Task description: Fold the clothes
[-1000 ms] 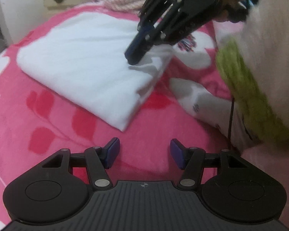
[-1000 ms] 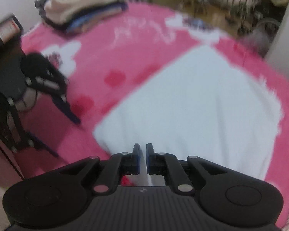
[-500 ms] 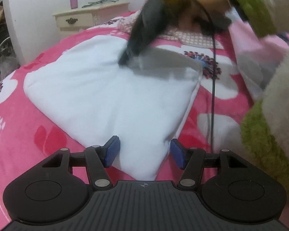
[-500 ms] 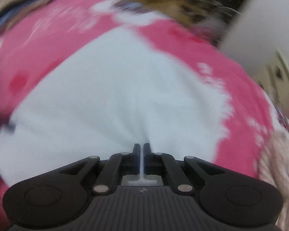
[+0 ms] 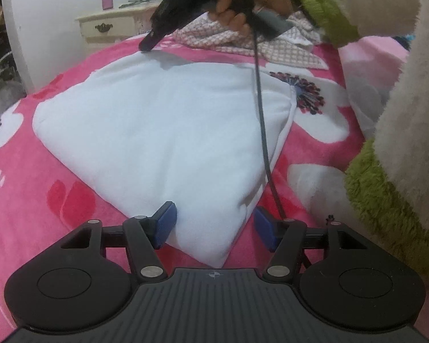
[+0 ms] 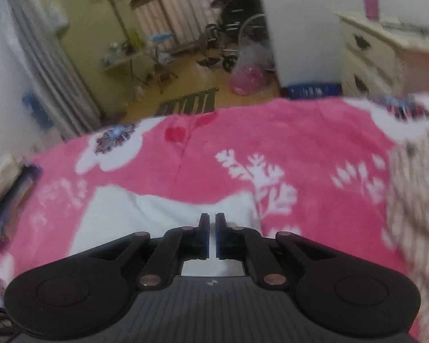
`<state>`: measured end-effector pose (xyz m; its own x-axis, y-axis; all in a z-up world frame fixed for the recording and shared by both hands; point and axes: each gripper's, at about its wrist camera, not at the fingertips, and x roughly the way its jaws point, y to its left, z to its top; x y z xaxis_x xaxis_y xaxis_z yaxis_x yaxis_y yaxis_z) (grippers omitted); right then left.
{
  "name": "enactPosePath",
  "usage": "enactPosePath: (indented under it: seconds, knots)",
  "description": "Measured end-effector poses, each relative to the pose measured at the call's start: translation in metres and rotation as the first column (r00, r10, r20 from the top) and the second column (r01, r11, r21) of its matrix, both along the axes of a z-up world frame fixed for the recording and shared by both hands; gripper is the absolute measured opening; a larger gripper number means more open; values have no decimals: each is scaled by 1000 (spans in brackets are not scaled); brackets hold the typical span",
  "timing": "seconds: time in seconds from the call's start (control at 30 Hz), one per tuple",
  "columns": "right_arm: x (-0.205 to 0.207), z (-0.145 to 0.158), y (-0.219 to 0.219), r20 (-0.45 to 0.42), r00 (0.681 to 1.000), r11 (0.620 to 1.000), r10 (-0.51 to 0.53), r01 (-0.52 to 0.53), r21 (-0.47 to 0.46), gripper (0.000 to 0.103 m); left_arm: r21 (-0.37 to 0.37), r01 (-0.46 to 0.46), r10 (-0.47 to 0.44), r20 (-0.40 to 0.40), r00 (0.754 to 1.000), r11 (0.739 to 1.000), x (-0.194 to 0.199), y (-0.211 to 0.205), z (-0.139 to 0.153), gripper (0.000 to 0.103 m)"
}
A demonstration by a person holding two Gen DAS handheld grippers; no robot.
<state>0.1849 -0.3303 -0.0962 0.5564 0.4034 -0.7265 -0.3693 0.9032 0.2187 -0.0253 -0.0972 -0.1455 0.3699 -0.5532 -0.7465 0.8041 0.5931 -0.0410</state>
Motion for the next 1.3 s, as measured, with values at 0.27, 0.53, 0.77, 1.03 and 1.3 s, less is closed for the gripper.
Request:
enactPosePath:
  seconds: [0.27,0.53,0.77,1.03,1.3]
  knots:
    - [6,-18,18,85,989,969,-124,140,-205,4,-30,-37,35,-62,997,999,5,3,5,61]
    - [-16,5,49,108,988,987,108,-94,-130,8,-44,-59,54,-96,994,997,12,1,6,61]
    - [4,-23,29,30,998,998,-57,58,-6,6,-98,-127,112,-143,983,987,17,26,28,61]
    - [-72,38,-2,78,994,995,75,-70,-74,10,-278,-198,182,-82,980,940,46,57,72,61]
    - [-110,-30,28,2,990,951,142,-136,-278,9,45,-146,149,-58,987,988,50,-15,11,65]
